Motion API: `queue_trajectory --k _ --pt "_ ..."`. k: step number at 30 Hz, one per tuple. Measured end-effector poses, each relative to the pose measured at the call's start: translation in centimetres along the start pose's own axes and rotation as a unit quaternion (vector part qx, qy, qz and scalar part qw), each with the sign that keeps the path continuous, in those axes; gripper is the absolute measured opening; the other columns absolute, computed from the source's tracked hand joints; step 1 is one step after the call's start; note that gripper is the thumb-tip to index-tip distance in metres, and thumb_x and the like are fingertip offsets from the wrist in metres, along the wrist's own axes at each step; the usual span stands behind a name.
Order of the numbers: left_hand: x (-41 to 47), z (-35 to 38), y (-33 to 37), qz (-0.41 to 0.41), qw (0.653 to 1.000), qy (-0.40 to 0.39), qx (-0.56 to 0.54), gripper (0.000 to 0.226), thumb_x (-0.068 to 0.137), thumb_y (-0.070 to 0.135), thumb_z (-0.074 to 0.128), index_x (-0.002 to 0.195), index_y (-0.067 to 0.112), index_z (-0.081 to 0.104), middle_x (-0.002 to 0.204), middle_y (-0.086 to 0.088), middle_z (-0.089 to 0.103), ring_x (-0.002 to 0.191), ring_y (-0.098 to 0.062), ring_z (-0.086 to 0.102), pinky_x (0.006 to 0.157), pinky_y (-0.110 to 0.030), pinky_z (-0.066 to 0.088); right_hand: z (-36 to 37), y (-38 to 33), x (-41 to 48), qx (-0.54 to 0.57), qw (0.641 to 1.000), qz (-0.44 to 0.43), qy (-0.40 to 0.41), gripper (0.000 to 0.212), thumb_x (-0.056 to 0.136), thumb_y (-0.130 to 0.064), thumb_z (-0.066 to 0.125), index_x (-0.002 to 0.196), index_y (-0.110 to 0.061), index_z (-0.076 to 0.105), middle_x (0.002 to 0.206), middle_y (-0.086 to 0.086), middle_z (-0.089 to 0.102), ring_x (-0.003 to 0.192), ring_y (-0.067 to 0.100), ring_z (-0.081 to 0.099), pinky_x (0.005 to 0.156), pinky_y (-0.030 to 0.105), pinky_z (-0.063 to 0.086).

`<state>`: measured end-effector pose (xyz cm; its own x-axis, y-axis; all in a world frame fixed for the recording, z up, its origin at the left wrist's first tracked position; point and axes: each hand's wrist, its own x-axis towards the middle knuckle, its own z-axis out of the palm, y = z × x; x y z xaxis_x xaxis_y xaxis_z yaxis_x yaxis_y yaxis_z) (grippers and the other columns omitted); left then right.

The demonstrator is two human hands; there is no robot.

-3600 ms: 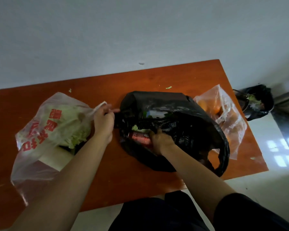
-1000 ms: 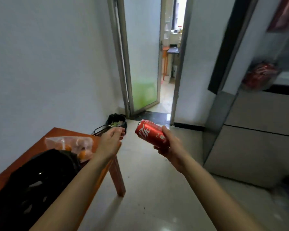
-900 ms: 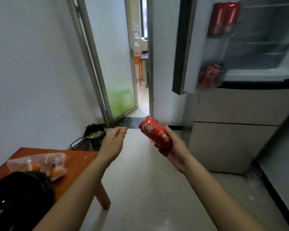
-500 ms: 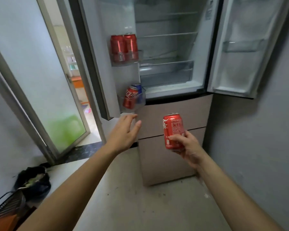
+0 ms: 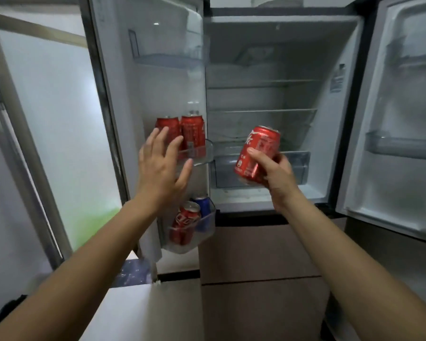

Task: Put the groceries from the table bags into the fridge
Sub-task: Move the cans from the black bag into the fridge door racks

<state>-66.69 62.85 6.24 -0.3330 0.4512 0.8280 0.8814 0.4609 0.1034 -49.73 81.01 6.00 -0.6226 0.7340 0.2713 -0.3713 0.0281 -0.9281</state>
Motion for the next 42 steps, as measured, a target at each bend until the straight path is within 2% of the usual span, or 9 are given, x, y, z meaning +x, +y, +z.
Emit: queue_trajectory --k 3,9,14,21,25,29,33,38,42 --pt "4.3 -1.1 -0.8 -0.018 0.998 0.036 0.054 0.063 0.092 0.05 0.043 0.145 0.015 0.043 0.159 -0.016 0.024 0.15 -0.032 0.012 0.118 -0.053 0.012 3.4 -4.5 5.4 0.006 0.996 -0.085 -0.013 0.057 0.079 -0.034 0.083 0.127 -0.018 0.057 0.118 -0.001 0.069 0.105 0.015 0.069 0.088 0.032 0.058" --pt "9.8 -2.8 -2.7 -0.038 0.978 0.087 0.184 0.065 0.089 0.044 0.054 0.146 0.015 0.04 0.162 -0.019 0.013 0.151 -0.035 0.006 0.116 -0.057 0.009 10.2 -11.7 13.5 0.013 0.97 -0.241 0.01 0.059 0.068 -0.053 0.083 0.114 -0.022 0.064 0.105 -0.009 0.073 0.095 0.006 0.07 0.092 0.034 0.057" --pt "11.1 -3.3 -3.4 -0.059 0.966 0.08 0.239 0.07 0.087 0.04 0.061 0.147 0.013 0.038 0.163 -0.02 0.008 0.151 -0.037 0.001 0.118 -0.056 0.014 13.6 -15.7 17.0 0.082 0.944 -0.321 0.01 0.06 0.084 -0.041 0.077 0.131 -0.021 0.045 0.107 -0.015 0.06 0.093 -0.001 0.063 0.081 0.016 0.05" --pt "11.9 -2.3 -1.9 -0.112 0.957 0.094 0.251 0.072 0.082 0.04 0.064 0.144 0.013 0.039 0.16 -0.021 0.009 0.15 -0.038 0.0 0.115 -0.059 0.018 15.8 -18.5 20.8 -0.002 0.947 -0.316 -0.054 0.068 0.085 -0.045 0.075 0.134 -0.013 0.04 0.116 0.001 0.063 0.099 0.012 0.065 0.069 0.012 0.052" --pt "12.7 -2.7 -1.0 -0.134 0.947 0.101 0.272 0.076 0.081 0.04 0.065 0.145 0.012 0.035 0.156 -0.019 0.015 0.144 -0.037 0.005 0.113 -0.056 0.023 17.0 -19.4 21.6 -0.141 0.929 -0.337 -0.059 0.073 0.077 -0.056 0.076 0.127 -0.012 0.047 0.119 0.003 0.061 0.104 0.017 0.061 0.092 0.033 0.054" --pt "12.8 -3.0 -0.4 -0.157 0.942 0.068 0.289 0.084 0.083 0.048 0.061 0.152 0.015 0.027 0.161 -0.012 0.003 0.146 -0.037 -0.001 0.115 -0.055 0.022 18.3 -18.4 21.9 -0.246 0.909 -0.315 -0.115 0.071 0.072 -0.059 0.078 0.121 -0.012 0.056 0.112 0.004 0.065 0.101 0.02 0.064 0.094 0.04 0.055" --pt "12.6 -3.2 -0.3 -0.154 0.943 0.046 0.292 0.084 0.085 0.049 0.059 0.154 0.015 0.025 0.165 -0.008 -0.002 0.148 -0.036 -0.007 0.115 -0.055 0.022 18.5 -17.5 22.1 -0.325 0.893 -0.298 -0.092 0.064 0.075 -0.07 0.063 0.116 -0.021 0.063 0.106 -0.002 0.064 0.1 0.02 0.056 0.107 0.047 0.035" --pt "12.2 -3.8 -0.5 -0.135 0.952 0.045 0.271 0.077 0.086 0.044 0.059 0.151 0.014 0.032 0.164 -0.009 0.007 0.149 -0.035 -0.002 0.116 -0.054 0.023 17.5 -17.0 21.8 -0.23 0.923 -0.269 -0.152 0.066 0.079 -0.058 0.07 0.13 -0.02 0.056 0.113 -0.002 0.064 0.105 0.02 0.063 0.098 0.043 0.053" --pt "11.5 -4.9 -0.8 -0.107 0.967 0.089 0.212 0.069 0.089 0.033 0.061 0.149 0.011 0.036 0.162 -0.014 0.018 0.148 -0.033 0.014 0.116 -0.05 0.029 16.8 -16.3 20.5 -0.22 0.916 -0.29 -0.169 0.07 0.084 -0.06 0.063 0.138 -0.018 0.05 0.126 0.003 0.062 0.115 0.022 0.06 0.103 0.042 0.051"
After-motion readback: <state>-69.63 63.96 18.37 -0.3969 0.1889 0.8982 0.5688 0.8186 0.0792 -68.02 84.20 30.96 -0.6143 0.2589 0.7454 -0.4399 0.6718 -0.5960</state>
